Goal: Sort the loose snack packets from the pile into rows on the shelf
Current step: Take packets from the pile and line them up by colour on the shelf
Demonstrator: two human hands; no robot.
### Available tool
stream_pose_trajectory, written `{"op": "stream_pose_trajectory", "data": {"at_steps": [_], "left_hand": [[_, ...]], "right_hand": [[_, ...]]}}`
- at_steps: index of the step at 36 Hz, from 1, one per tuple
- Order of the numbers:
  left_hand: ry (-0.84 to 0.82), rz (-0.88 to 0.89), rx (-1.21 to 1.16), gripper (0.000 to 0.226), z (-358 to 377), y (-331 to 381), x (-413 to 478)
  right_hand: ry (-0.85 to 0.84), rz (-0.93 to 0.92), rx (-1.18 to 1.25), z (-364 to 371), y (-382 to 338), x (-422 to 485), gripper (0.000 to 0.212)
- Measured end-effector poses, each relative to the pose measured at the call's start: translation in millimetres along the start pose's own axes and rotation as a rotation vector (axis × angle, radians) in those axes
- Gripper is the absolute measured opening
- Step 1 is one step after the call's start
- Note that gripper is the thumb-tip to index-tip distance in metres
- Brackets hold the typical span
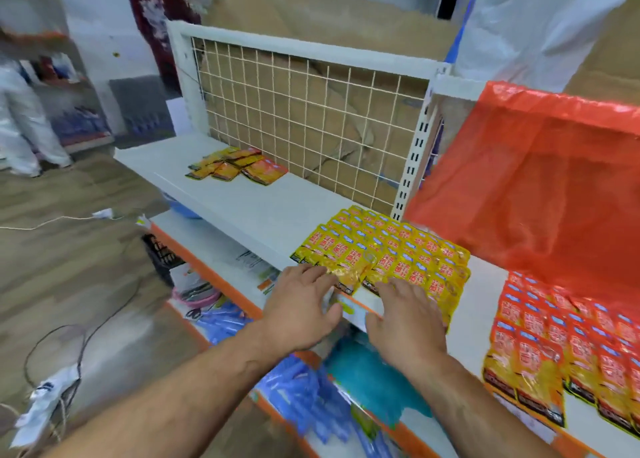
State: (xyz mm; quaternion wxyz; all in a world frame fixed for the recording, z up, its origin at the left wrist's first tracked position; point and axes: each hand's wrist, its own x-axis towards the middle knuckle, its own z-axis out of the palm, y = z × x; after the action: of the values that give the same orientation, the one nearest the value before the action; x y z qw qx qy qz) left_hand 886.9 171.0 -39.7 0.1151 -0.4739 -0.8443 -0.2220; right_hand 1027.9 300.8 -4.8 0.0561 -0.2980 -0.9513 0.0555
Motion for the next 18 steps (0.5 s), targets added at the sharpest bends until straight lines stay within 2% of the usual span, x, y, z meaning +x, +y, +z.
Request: {"op": "stream_pose_trajectory", "data": {"at_steps": [8, 12, 18], "left_hand": [[0.004, -0.081, -0.005, 0.049, -33, -138, 7], [0.033, -0.11, -0.03, 0.051, -57, -193, 11], [0.057, -0.146, -0.054, 0.05, -63, -249, 25]], "right_hand": [[-0.008, -0.057, -0.012, 21, -131, 63, 0.053], [0.015, -0.073, 0.086, 34, -188, 94, 0.052], [-0.051, -0.098, 0.09, 46, -231, 136, 0.053]]}}
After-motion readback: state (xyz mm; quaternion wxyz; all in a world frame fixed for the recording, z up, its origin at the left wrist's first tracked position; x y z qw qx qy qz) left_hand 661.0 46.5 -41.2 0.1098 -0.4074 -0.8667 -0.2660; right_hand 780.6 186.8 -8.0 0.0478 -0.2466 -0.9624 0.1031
